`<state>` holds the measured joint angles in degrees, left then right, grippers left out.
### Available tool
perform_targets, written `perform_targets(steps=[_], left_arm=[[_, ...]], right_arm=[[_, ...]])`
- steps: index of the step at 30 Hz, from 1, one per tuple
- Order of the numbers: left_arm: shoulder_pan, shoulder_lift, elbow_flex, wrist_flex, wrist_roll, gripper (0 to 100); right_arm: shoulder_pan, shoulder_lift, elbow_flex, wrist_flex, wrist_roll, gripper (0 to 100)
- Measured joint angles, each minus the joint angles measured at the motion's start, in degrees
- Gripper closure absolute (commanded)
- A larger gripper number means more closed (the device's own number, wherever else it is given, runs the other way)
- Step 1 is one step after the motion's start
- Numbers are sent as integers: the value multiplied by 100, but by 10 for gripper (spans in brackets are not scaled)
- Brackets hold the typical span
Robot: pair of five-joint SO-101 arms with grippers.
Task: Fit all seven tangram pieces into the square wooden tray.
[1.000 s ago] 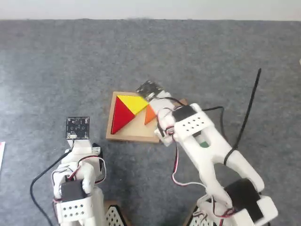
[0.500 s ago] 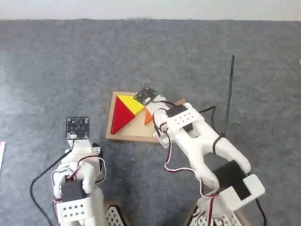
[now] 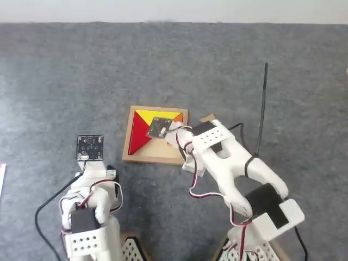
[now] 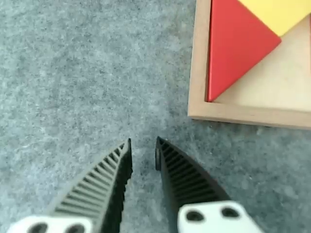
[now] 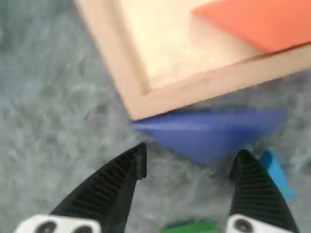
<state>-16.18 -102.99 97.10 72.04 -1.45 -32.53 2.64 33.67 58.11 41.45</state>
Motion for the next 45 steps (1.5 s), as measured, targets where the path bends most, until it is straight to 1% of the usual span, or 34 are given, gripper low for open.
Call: perform_targets(steps=[4, 5, 6, 12, 15, 18, 20, 23, 25, 28, 36, 41, 45], left_arm=[[0, 0, 0, 0, 0, 920], [0, 0, 0, 0, 0, 920], [0, 0, 0, 0, 0, 920], [0, 0, 0, 0, 0, 920], [0, 0, 0, 0, 0, 920], [0, 0, 0, 0, 0, 920], [0, 0, 0, 0, 0, 920], [0, 0, 0, 0, 0, 920], [0, 0, 0, 0, 0, 920], [0, 0, 0, 0, 0, 920], [0, 0, 0, 0, 0, 920], [0, 0, 0, 0, 0, 920], [0, 0, 0, 0, 0, 920]], right_arm=[[-9, 0, 0, 105, 255, 906], [-9, 0, 0, 105, 264, 935], [0, 0, 0, 105, 273, 944], [70, -9, 0, 132, 281, 878], [176, -334, 0, 237, 281, 827], [167, -730, 0, 281, 281, 809], [114, -826, 9, 237, 255, 809], [-123, -826, 185, -202, -176, 823], [-202, -818, 281, -431, -422, 867], [-273, -668, 290, -545, -519, 938], [-123, -352, 273, -580, -527, 936], [44, -352, 264, -158, -97, 937], [70, -352, 255, 88, 35, 937]])
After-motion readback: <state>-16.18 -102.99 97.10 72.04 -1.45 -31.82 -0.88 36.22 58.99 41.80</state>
